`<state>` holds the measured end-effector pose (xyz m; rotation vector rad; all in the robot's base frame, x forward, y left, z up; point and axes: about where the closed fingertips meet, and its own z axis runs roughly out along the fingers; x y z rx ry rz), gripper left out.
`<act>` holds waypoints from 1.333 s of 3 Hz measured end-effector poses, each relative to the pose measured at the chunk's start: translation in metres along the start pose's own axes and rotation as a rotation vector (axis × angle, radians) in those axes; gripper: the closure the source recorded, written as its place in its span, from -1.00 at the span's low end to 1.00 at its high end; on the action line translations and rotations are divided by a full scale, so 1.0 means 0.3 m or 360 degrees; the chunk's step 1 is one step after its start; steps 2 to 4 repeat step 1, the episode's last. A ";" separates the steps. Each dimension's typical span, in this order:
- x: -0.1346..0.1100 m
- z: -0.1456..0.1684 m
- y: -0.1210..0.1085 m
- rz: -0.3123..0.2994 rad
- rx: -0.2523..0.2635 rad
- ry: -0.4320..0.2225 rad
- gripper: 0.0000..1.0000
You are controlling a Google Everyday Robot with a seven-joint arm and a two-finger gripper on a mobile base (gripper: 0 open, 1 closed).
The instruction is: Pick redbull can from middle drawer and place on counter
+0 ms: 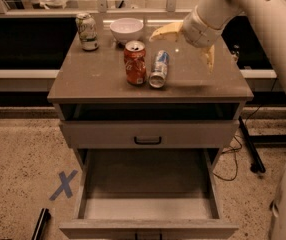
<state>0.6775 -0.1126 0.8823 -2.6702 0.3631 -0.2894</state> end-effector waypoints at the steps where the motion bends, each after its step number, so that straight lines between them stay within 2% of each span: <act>1: 0.036 -0.100 0.061 0.0156 0.0104 0.0082 -1.00; 4: 0.036 -0.100 0.061 0.0156 0.0104 0.0082 -1.00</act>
Offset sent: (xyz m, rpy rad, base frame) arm 0.0000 0.0000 0.0000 0.0000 0.0000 0.0000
